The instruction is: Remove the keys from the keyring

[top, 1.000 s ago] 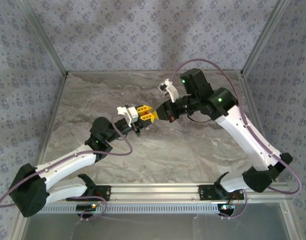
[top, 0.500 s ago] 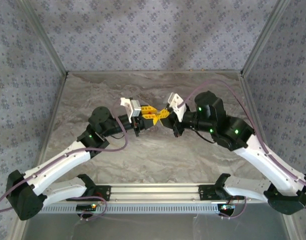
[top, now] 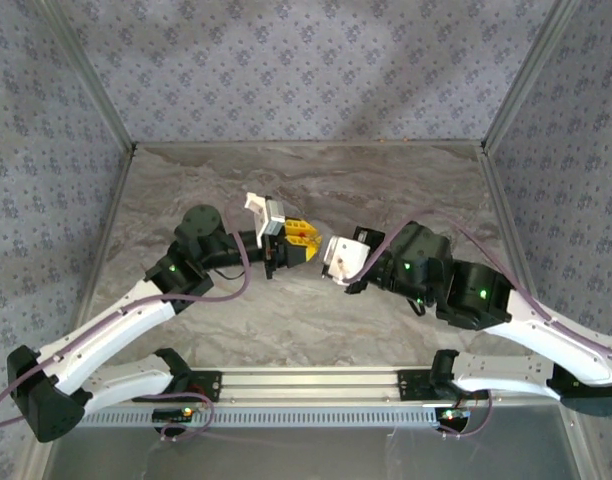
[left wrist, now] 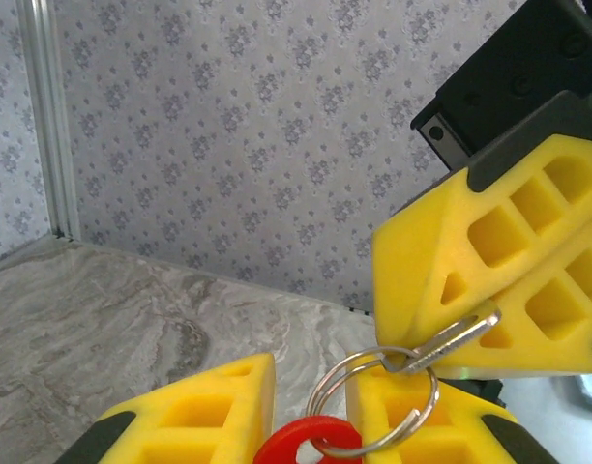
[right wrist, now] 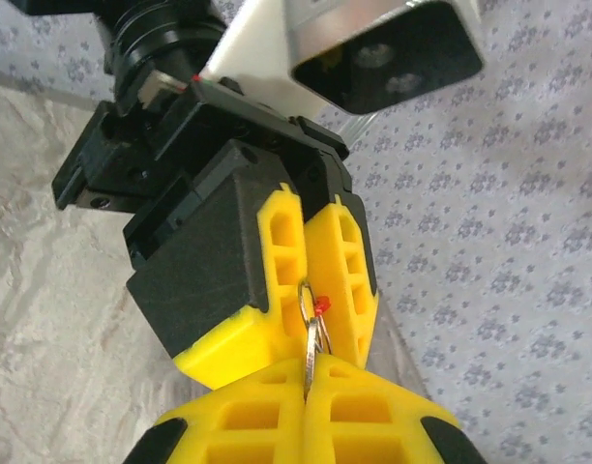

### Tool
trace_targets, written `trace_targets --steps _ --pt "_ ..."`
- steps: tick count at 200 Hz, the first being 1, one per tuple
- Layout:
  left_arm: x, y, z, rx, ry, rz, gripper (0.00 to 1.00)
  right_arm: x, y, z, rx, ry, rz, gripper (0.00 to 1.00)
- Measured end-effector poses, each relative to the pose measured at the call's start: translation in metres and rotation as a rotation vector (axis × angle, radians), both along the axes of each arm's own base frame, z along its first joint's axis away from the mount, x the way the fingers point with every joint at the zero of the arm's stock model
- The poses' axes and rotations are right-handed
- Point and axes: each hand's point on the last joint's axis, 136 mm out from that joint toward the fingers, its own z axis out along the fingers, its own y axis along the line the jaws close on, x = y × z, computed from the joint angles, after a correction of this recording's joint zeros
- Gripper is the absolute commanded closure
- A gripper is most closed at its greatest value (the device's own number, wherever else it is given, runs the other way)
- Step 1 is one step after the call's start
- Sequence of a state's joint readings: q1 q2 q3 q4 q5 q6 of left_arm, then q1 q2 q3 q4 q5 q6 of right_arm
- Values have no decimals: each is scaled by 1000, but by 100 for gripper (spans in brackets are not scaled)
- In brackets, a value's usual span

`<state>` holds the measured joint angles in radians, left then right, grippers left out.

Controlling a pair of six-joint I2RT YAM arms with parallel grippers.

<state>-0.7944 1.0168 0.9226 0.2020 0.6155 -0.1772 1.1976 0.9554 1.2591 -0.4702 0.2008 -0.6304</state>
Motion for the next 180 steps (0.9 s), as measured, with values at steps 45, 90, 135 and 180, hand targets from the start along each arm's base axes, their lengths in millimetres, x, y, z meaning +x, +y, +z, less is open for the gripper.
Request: trace_targets --steps 45,90,135,180 --pt "-3 3 -3 18 18 0 100 -5 5 -2 -76 -93 5 100" --pt "8 7 -12 49 47 61 100 -4 10 3 -67 -58 17 100" --pt "15 14 -12 26 30 126 62 10 9 11 -11 120 -32 100" --pt "26 38 -40 27 48 263 38 28 4 20 44 315 -105 100"
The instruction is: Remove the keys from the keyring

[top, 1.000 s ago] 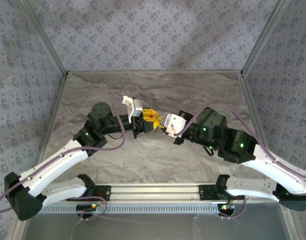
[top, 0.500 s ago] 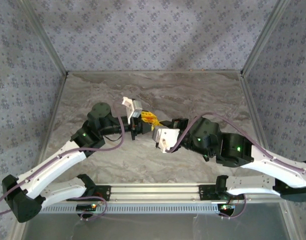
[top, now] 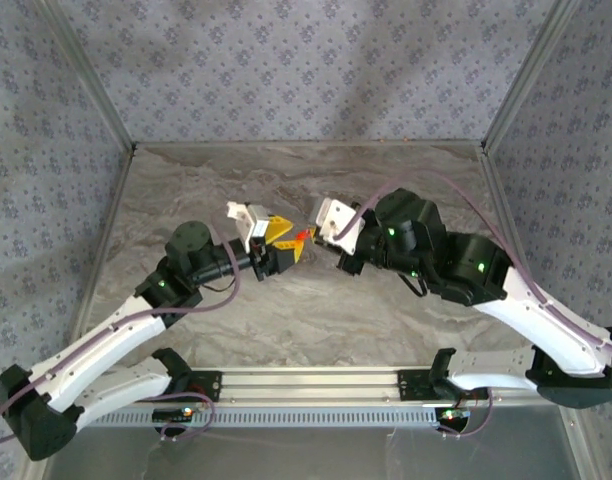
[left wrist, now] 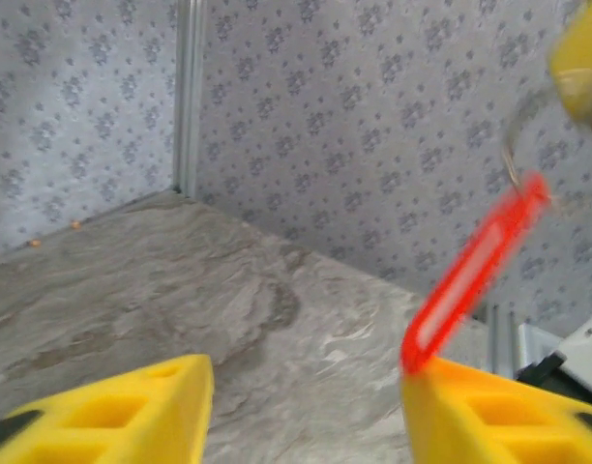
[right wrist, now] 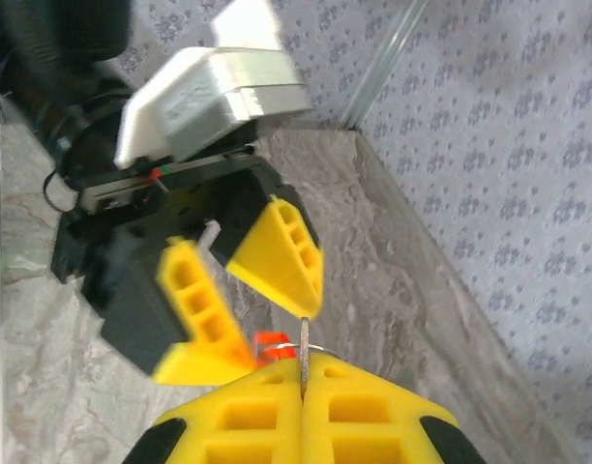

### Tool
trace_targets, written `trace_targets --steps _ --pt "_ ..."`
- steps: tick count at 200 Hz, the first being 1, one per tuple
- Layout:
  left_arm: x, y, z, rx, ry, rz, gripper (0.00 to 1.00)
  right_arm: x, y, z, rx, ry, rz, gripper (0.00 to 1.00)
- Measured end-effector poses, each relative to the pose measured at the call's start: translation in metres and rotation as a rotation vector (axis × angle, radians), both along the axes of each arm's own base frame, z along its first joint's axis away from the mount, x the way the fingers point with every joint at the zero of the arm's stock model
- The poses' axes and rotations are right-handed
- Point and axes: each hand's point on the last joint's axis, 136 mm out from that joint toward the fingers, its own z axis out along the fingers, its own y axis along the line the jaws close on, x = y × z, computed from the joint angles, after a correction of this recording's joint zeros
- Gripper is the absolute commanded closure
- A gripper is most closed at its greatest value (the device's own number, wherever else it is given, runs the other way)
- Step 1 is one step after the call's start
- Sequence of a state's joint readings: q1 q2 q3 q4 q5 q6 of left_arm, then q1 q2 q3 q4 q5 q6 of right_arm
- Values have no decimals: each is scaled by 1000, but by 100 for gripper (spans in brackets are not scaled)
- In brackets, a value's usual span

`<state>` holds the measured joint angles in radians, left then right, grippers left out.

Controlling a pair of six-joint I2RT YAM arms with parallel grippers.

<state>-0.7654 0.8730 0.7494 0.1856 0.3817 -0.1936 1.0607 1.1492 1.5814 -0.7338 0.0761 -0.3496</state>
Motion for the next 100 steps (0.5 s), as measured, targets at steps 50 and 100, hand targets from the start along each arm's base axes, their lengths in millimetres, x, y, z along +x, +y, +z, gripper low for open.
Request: trace_targets --steps 50,100 --pt "-14 24 15 -62 -110 47 39 13 2 -5 28 207 -58 100" --pt "-15 20 29 -87 -204 38 57 15 3 -16 76 377 -68 100"
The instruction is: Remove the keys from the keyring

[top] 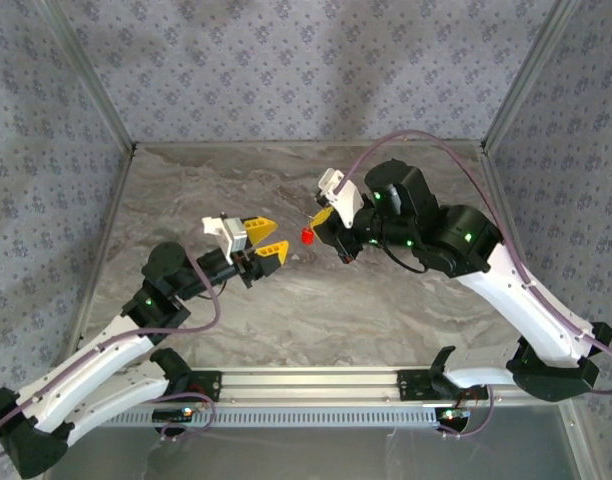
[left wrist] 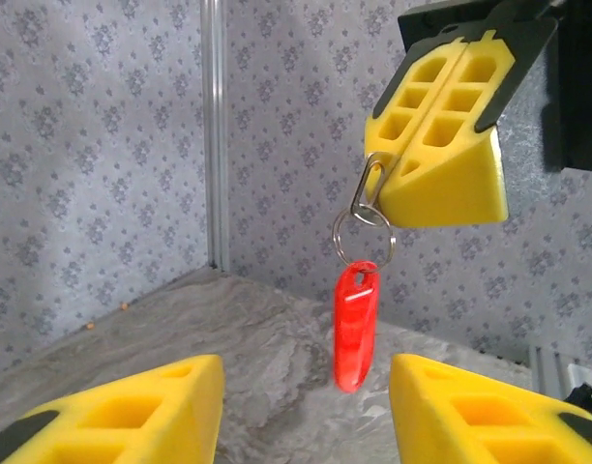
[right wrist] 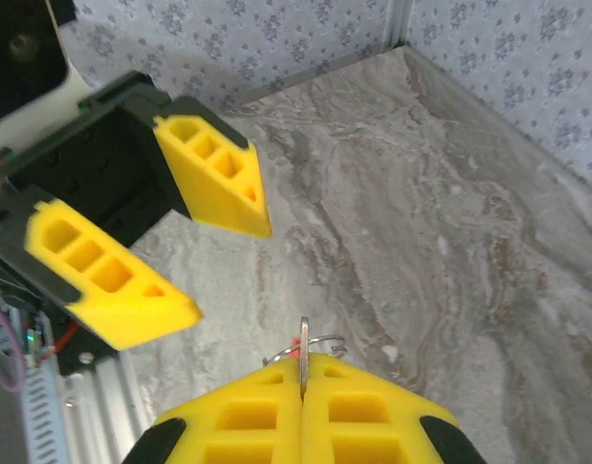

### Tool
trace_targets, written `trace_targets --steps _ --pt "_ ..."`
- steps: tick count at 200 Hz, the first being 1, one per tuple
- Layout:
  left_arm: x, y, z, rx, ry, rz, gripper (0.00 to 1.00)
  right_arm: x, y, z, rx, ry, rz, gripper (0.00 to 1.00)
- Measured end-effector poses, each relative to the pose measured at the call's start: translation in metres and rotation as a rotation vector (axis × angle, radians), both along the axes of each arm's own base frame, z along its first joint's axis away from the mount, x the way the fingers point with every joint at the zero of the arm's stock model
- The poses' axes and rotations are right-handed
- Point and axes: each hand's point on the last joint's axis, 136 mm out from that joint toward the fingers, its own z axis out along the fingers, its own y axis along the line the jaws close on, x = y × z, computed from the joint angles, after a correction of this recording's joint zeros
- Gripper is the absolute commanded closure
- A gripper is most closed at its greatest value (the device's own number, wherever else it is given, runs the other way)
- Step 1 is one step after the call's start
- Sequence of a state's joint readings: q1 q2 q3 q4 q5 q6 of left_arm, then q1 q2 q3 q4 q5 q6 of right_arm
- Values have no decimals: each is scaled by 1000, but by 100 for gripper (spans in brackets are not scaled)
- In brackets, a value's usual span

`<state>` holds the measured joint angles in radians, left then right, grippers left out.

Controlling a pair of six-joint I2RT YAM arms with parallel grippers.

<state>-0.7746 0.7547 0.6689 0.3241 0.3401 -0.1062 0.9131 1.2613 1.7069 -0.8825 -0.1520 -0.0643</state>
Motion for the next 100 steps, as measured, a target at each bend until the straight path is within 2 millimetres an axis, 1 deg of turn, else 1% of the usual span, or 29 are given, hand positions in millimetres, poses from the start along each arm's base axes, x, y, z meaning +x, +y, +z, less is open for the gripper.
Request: trace_targets --steps 37,67,86,100 --pt "-8 -17 3 15 -98 -56 58 -2 2 3 61 80 10 100" --pt "-14 -29 -1 53 -165 -80 59 -2 3 7 102 128 12 100" --pt "-12 -35 0 65 -199 -72 56 -3 3 7 116 152 17 100" --pt "-8 -37 1 71 -219 -56 55 -4 4 7 127 166 23 100"
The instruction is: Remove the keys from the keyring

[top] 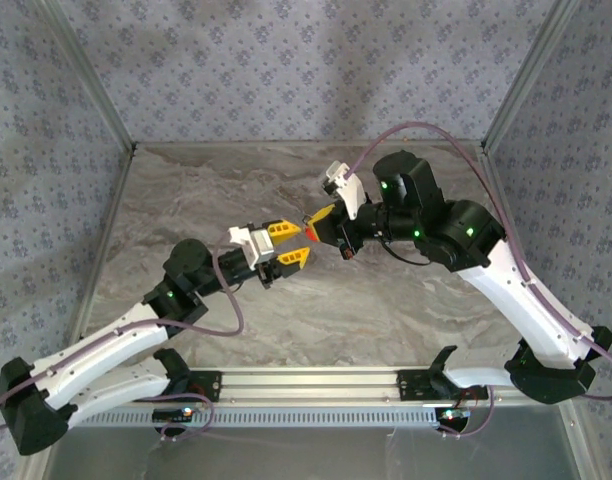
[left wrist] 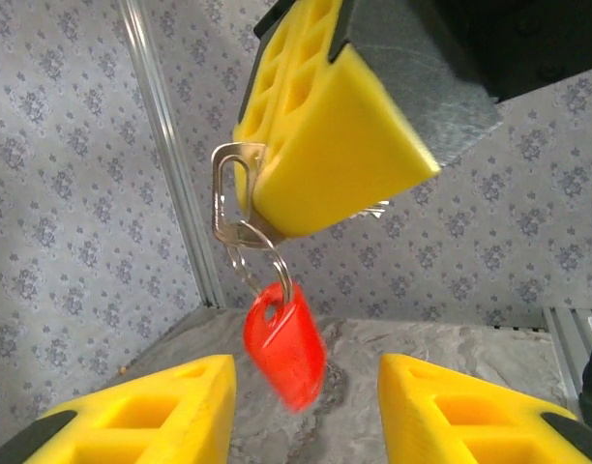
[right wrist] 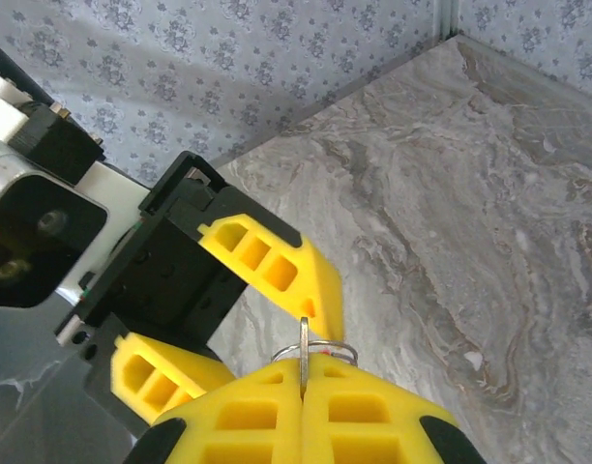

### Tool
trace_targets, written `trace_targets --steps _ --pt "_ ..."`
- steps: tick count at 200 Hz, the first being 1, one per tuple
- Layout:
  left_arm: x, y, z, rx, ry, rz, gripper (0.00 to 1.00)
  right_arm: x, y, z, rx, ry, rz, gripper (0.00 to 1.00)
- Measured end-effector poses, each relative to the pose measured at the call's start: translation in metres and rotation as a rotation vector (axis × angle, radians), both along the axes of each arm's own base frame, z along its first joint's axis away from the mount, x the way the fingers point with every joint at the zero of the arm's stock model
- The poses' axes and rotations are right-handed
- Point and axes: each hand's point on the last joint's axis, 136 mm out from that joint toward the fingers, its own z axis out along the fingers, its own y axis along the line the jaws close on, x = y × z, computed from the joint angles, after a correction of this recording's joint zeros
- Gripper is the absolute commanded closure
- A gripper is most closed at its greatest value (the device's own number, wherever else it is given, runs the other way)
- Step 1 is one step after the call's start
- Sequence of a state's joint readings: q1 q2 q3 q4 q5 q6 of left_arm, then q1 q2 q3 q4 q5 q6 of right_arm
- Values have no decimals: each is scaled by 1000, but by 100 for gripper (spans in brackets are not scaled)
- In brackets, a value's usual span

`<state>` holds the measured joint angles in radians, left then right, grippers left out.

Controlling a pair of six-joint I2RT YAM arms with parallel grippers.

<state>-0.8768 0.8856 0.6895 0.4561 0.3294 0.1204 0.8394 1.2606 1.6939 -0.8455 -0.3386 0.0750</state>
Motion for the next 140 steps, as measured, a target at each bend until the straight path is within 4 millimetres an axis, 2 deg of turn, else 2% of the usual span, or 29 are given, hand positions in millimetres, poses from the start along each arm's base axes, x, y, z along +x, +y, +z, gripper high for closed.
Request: trace_targets --steps 20,83,112,140 --pt "5 -3 2 -4 -25 21 50 0 1 0 14 16 6 100" --pt "19 -11 15 -27 -85 61 53 -2 3 0 44 44 20 100" --pt "20 -14 21 -41 -106 60 60 -4 3 2 57 45 28 100" --pt "21 -16 20 -39 -113 62 71 -5 2 4 67 49 30 100"
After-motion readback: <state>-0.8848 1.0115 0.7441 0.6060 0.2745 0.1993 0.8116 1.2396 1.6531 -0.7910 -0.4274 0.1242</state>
